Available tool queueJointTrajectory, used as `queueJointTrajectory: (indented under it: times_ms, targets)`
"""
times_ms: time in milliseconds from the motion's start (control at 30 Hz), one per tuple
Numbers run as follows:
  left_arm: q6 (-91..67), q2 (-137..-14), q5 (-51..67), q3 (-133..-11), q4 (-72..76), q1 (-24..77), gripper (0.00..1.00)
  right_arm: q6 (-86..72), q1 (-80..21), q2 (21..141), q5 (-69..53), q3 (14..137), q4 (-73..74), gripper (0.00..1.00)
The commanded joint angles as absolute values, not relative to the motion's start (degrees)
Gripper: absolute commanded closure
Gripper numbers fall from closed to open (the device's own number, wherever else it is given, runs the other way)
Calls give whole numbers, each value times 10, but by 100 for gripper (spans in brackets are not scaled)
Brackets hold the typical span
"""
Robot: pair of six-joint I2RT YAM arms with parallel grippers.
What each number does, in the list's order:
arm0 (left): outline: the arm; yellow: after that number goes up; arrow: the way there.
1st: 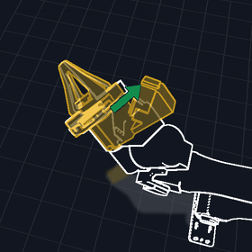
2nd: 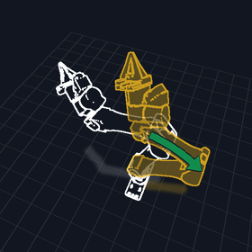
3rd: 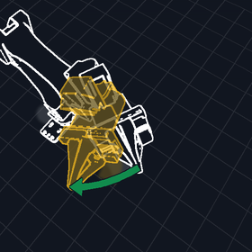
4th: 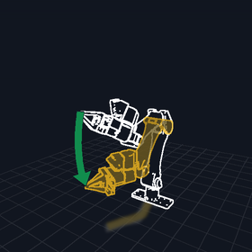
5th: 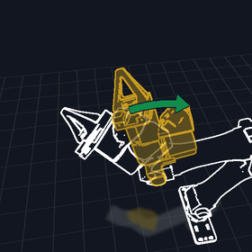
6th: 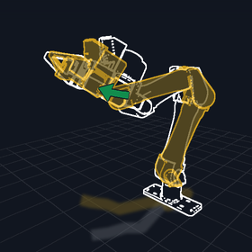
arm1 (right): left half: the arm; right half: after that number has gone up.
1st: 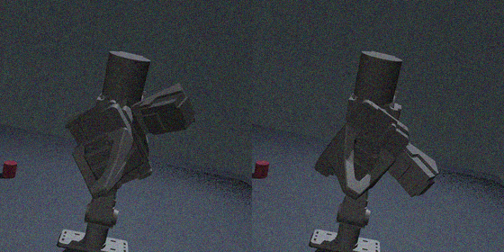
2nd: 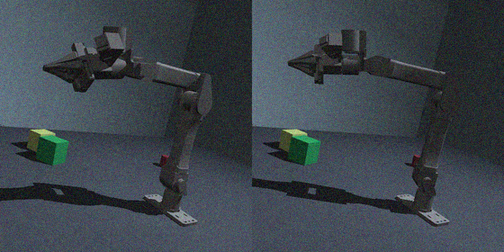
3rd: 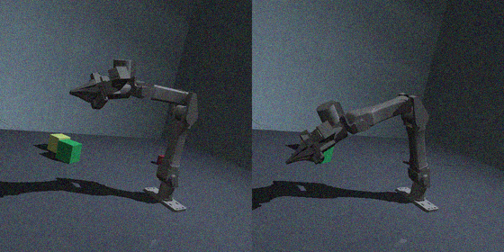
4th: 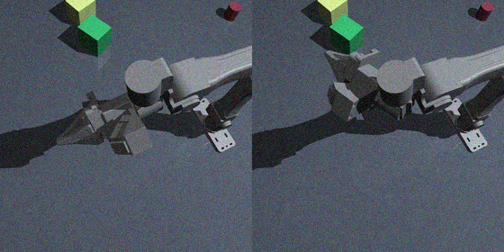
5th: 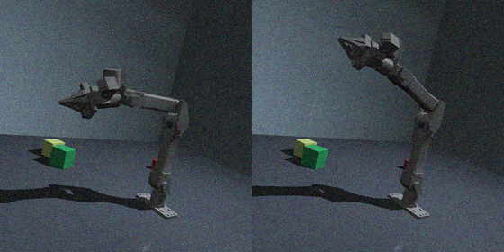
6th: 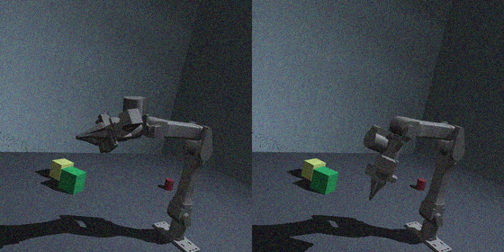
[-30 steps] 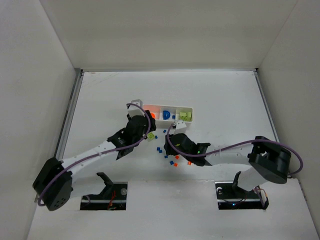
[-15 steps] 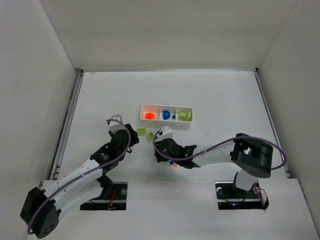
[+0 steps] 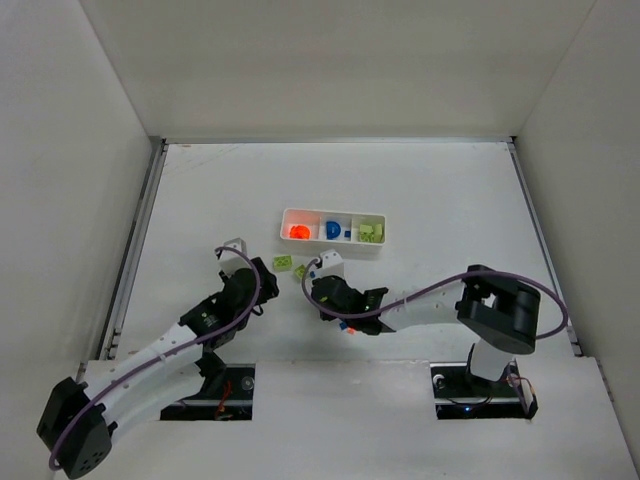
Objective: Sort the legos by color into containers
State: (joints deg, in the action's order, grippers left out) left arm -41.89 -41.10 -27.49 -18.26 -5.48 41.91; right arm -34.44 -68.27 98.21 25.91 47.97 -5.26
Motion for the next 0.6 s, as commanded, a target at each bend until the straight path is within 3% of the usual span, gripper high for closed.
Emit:
queueJointTrajectory:
  times_ms: [0, 233, 567]
  targets:
    - [-428, -403, -274, -181, -53, 433, 53, -345, -686, 934, 280, 486, -36, 77]
    - [-423, -410, -274, -185, -32, 479, 53, -316, -633, 862, 241, 488, -50, 77]
    - [-428, -483, -301, -182, 43, 634, 56, -265, -485, 950, 232, 612, -72, 76]
